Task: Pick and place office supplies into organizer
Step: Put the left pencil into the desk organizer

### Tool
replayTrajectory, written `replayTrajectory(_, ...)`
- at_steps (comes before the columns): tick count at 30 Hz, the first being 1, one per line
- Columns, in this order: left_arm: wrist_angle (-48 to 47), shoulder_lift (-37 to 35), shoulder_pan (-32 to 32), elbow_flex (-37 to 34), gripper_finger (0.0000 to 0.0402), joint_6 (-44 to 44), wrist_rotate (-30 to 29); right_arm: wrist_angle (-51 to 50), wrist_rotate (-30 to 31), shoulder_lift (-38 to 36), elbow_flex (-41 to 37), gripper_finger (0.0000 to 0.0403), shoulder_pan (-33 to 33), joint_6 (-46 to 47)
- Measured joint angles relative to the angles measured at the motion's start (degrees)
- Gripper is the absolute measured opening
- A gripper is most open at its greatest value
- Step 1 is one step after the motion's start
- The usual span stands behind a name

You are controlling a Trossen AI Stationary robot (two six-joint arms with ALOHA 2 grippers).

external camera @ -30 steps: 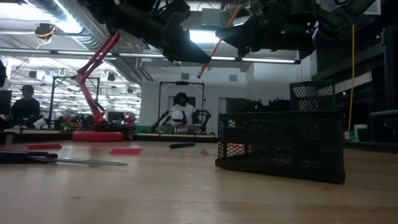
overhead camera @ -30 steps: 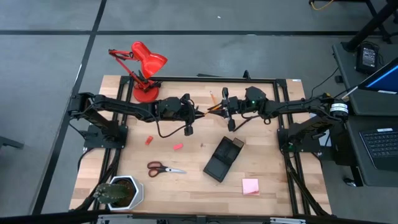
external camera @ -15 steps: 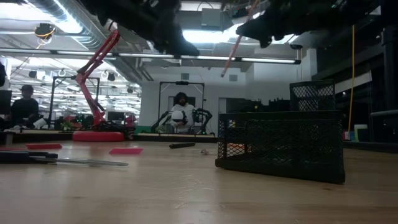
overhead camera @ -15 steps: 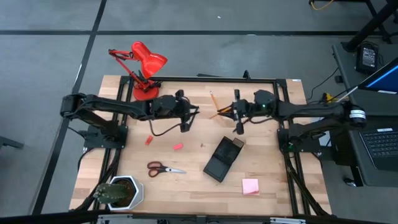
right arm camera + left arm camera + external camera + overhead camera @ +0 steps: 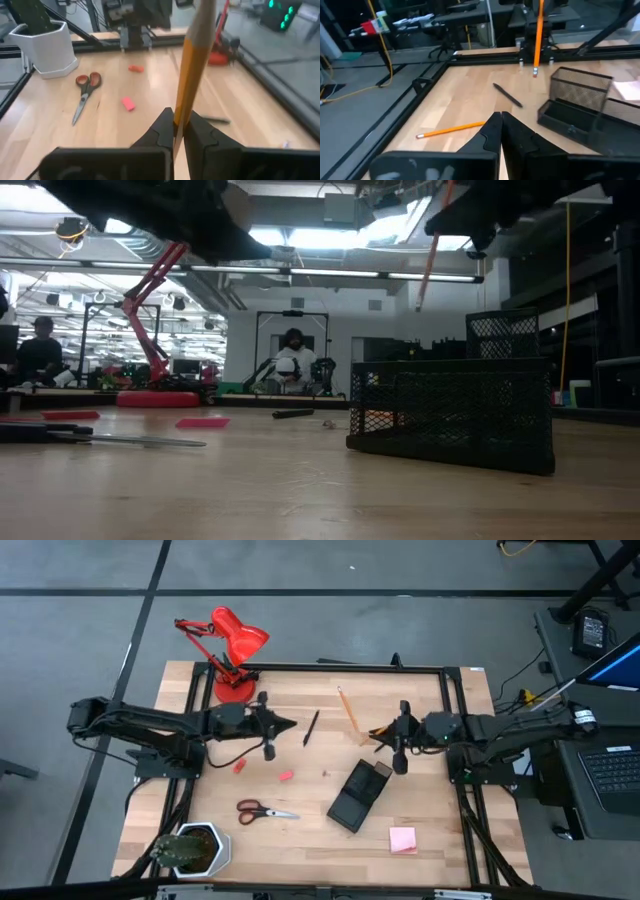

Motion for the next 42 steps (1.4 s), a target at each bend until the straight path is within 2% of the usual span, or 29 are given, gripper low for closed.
replayTrajectory(12, 0.8, -6.2, -2.3, -4.4, 0.0001, 0.6, -0.5, -4.0, 1.3, -2.4, 0.0, 0.0018, 9.9, 12.4)
replayTrajectory(17, 1.0, -6.2, -2.3, -4.5, 0.0003, 0.1, -0.5, -10.3, 6.8, -3.6, 0.0, 0.0018, 13.6, 18.0)
replayTrajectory(28, 1.3, -6.2, -2.3, -4.5, 0.0001, -1.5, -0.5, -16.1, 15.2, -2.9, 0.0, 0.0018, 20.7, 25.7)
replayTrajectory(31, 1.3, -6.2, -2.3, -4.5, 0.0003, -1.5, -0.5, -17.8, 18.4, -1.5, 0.0, 0.0018, 22.0, 28.5)
replayTrajectory(42, 1.3, -6.1, -2.3, -4.5, 0.0003, -1.5, -0.5, -15.4, 24.2, 9.2, 0.0, 0.0018, 22.4, 33.0)
